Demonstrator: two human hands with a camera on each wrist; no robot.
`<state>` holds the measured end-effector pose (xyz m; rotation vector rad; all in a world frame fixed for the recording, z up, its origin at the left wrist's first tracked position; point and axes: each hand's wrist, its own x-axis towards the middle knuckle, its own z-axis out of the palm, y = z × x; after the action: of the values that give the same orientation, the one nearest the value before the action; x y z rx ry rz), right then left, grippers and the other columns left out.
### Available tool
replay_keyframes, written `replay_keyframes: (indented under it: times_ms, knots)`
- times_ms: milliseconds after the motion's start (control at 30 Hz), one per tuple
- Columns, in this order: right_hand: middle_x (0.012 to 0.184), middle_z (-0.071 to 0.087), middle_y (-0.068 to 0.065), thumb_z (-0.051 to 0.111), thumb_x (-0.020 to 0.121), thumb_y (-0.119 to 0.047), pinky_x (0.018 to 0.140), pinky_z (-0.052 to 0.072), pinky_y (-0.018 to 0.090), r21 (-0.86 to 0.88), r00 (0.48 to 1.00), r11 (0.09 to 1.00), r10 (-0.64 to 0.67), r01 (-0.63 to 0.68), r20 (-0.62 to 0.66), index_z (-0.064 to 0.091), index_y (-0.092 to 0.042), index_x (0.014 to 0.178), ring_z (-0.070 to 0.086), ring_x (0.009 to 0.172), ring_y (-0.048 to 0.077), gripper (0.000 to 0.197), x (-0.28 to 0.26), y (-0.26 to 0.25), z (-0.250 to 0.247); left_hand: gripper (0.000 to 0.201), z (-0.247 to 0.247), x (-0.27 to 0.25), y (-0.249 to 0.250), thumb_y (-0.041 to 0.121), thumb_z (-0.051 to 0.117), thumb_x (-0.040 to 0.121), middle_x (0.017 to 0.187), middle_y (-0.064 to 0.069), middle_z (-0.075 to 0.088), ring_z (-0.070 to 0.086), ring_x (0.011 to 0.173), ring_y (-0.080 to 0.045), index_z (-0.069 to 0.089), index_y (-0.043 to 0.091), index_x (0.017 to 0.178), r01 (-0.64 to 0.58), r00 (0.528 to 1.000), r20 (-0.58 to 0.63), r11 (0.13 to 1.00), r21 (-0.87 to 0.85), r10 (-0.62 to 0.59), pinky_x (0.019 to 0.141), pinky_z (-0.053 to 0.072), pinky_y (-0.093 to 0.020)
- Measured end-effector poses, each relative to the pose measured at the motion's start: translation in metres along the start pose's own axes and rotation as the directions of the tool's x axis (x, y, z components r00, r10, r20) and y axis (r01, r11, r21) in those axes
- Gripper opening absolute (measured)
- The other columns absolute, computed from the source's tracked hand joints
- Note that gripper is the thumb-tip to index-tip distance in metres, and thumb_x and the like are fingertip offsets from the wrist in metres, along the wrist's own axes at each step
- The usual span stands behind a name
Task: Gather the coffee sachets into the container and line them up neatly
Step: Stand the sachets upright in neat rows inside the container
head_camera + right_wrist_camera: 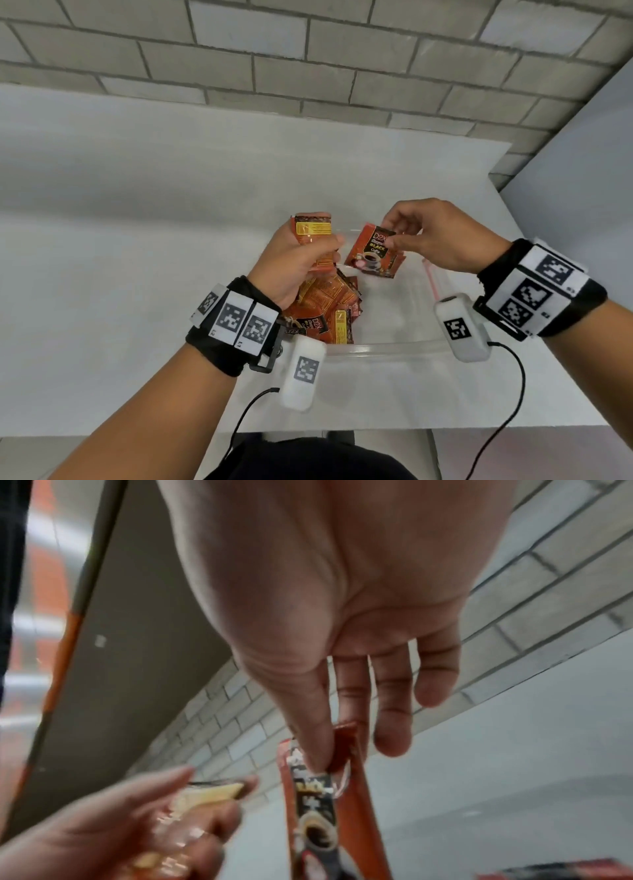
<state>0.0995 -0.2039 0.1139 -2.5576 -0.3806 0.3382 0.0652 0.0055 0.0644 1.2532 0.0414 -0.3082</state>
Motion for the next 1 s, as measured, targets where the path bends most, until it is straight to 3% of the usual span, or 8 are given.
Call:
replay_keyframes:
  times_ms: [67,167,267,367,567,800,933,1000]
  knots:
    - [0.084,0.064,-0.008,0.068,0.085,-0.02,0.062,0.04,0.021,-0.167,0.997,0.983,0.079,-0.075,0.02,0.061,-0.025,0.087,0.057,0.076,0.012,0.009,0.007,0.013,0.003,0.012,-0.008,0.001,0.002,0.009,0.065,0.086,0.07,0.004,0.066,0.065,0.072,-0.015,0.061,0.017,0.094,0.006,1.0,-0.022,0.999,-0.044,-0.007,0.068,0.055,-0.032]
    - [0.094,0.065,0.0,0.063,0.086,-0.02,0.067,0.041,0.027,-0.397,0.98,0.908,0.18,-0.134,0.081,0.064,-0.02,0.094,0.057,0.082,0.018,0.008,0.019,0.032,0.021,0.016,-0.014,0.0,0.003,0.01,0.065,0.085,0.076,0.0,0.065,0.065,0.07,-0.014,0.06,0.016,0.099,0.007,0.999,-0.033,0.997,-0.073,-0.009,0.067,0.054,-0.032]
    - [0.097,0.065,0.004,0.062,0.085,-0.019,0.067,0.044,0.028,-0.505,0.963,0.847,0.248,-0.163,0.105,0.065,-0.02,0.095,0.06,0.085,0.024,0.011,0.03,0.043,0.033,0.022,-0.017,-0.001,0.001,0.011,0.065,0.085,0.082,-0.003,0.066,0.066,0.071,-0.014,0.06,0.016,0.106,0.009,0.999,-0.037,0.996,-0.09,-0.012,0.068,0.054,-0.032]
    - [0.096,0.065,0.004,0.061,0.085,-0.018,0.064,0.039,0.026,-0.571,0.956,0.807,0.266,-0.152,0.121,0.066,-0.02,0.092,0.06,0.083,0.024,0.009,0.037,0.047,0.038,0.03,-0.02,-0.002,-0.001,0.011,0.066,0.085,0.085,-0.004,0.068,0.066,0.073,-0.015,0.059,0.015,0.113,0.018,0.999,-0.048,0.994,-0.105,-0.023,0.07,0.053,-0.033]
    - [0.095,0.066,0.001,0.059,0.084,-0.016,0.069,0.036,0.028,-0.671,0.966,0.734,0.234,-0.105,0.105,0.059,-0.024,0.081,0.054,0.08,0.02,0.009,0.043,0.046,0.04,0.033,-0.027,-0.004,-0.003,0.013,0.067,0.084,0.088,-0.005,0.068,0.067,0.074,-0.017,0.059,0.011,0.117,0.024,0.997,-0.066,0.994,-0.109,-0.031,0.065,0.052,-0.03]
    - [0.093,0.064,0.004,0.06,0.086,-0.02,0.066,0.034,0.028,-0.732,0.972,0.68,0.201,-0.052,0.118,0.053,-0.023,0.076,0.051,0.077,0.021,0.012,0.047,0.042,0.043,0.02,-0.027,-0.003,0.0,0.013,0.065,0.084,0.086,-0.004,0.066,0.068,0.07,-0.015,0.059,0.018,0.103,0.007,0.998,-0.066,0.992,-0.128,-0.015,0.062,0.051,-0.029]
    - [0.092,0.064,0.005,0.058,0.086,-0.017,0.067,0.032,0.028,-0.781,0.969,0.624,0.207,-0.026,0.133,0.062,-0.016,0.084,0.054,0.076,0.023,0.004,0.049,0.042,0.046,0.019,-0.027,-0.002,0.001,0.013,0.065,0.085,0.085,-0.004,0.066,0.067,0.07,-0.015,0.06,0.019,0.102,0.004,0.998,-0.062,0.99,-0.138,-0.012,0.063,0.05,-0.03]
    - [0.088,0.061,0.003,0.055,0.087,-0.014,0.068,0.031,0.028,-0.811,0.967,0.585,0.217,-0.018,0.135,0.065,-0.014,0.092,0.054,0.075,0.023,0.011,0.05,0.042,0.048,0.023,-0.028,-0.003,0.001,0.015,0.066,0.083,0.087,-0.005,0.066,0.067,0.071,-0.016,0.059,0.019,0.104,0.002,0.998,-0.06,0.99,-0.138,-0.011,0.063,0.051,-0.03]
